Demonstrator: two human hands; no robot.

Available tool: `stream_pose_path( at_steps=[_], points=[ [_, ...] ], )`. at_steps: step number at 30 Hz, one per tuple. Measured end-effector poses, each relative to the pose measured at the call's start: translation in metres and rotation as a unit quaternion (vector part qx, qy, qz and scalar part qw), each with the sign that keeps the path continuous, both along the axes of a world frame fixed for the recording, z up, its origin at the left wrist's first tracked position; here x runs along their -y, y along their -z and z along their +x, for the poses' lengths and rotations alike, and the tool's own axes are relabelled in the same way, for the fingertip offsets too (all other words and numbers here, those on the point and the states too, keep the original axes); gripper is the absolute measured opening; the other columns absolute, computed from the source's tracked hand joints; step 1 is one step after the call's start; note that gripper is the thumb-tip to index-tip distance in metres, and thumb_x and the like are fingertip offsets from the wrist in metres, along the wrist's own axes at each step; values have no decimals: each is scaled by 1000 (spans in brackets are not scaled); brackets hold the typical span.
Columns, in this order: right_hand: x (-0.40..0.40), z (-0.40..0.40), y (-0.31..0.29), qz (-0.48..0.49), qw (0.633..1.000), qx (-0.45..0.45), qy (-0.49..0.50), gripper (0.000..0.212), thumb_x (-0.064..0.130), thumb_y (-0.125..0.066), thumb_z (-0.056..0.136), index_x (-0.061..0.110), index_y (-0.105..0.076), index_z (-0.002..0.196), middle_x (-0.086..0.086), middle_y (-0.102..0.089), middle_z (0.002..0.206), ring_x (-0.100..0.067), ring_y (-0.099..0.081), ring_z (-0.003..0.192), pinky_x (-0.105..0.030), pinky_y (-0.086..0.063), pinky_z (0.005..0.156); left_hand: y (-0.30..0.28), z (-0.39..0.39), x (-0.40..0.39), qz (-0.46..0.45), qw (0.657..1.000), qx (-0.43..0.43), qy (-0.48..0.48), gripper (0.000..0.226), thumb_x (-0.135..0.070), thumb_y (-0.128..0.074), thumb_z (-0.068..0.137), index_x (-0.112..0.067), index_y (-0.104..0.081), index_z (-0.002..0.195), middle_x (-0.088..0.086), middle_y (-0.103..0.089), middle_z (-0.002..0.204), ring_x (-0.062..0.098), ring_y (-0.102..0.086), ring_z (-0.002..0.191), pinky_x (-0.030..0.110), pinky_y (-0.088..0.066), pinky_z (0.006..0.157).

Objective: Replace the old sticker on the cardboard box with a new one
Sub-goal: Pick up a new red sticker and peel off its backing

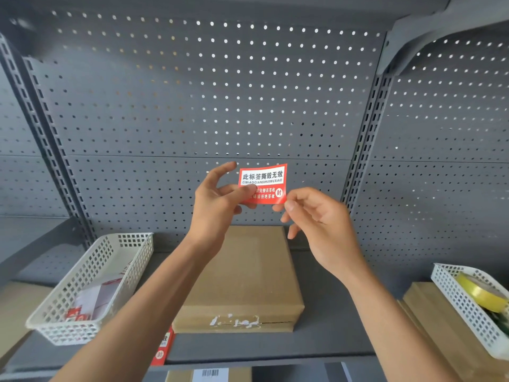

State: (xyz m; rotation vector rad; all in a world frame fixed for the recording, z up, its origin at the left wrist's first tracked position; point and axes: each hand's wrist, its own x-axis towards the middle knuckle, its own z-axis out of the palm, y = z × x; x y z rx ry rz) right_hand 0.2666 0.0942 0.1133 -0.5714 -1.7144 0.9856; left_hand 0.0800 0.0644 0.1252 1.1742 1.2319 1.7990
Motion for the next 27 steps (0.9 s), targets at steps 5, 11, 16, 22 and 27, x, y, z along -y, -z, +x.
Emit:
stream_pose_path(
  at_steps=[5, 11, 16, 22, 27],
  points=[
    [-2, -11, 3, -5, 1000, -14, -12, 17, 4, -59, 100, 13, -68, 90, -4, -75, 89, -14, -64, 76, -35, -53, 57, 1, -8, -1, -37, 998, -37, 18, 41, -16, -74, 91, -22, -61, 130, 2, -79, 98, 16, -70, 83, 34, -46, 79],
    [-5, -26, 4, -24, 997, -70, 7, 18, 2, -58, 100, 10, -68, 87, -1, -73, 80, -14, -65, 74, -31, -52, 55, 5, -8, 10, 126, 924, -311, -183, 25, -26, -79, 88, -27, -69, 111, -12, -61, 123, 5, -54, 118, 17, -42, 86],
    [-6, -40, -1, -26, 995, -91, 17, 16, 4, -58, 101, 9, -66, 88, -1, -75, 81, -14, -65, 75, -29, -50, 55, 8, 2, 15, 210, 888, -377, -158, 7, -21, -77, 89, -26, -74, 94, -15, -70, 95, 8, -61, 93, 40, -51, 83],
    [-9, -46, -3, 2, 998, -58, 25, 16, 6, -57, 102, 8, -66, 90, 9, -71, 78, -7, -67, 77, -27, -51, 58, 10, -2, 9, 201, 888, -376, -175, 4, -19, -76, 90, -22, -78, 91, -26, -68, 91, 10, -64, 90, 44, -52, 81],
    [-11, -49, -3, 30, 998, -21, 45, 15, 6, -56, 102, 12, -66, 92, 18, -71, 81, -2, -70, 83, -21, -51, 61, 7, -5, 8, 212, 873, -401, -181, 8, -18, -71, 91, -20, -78, 93, -27, -66, 88, 4, -61, 86, 38, -49, 84]
  ],
)
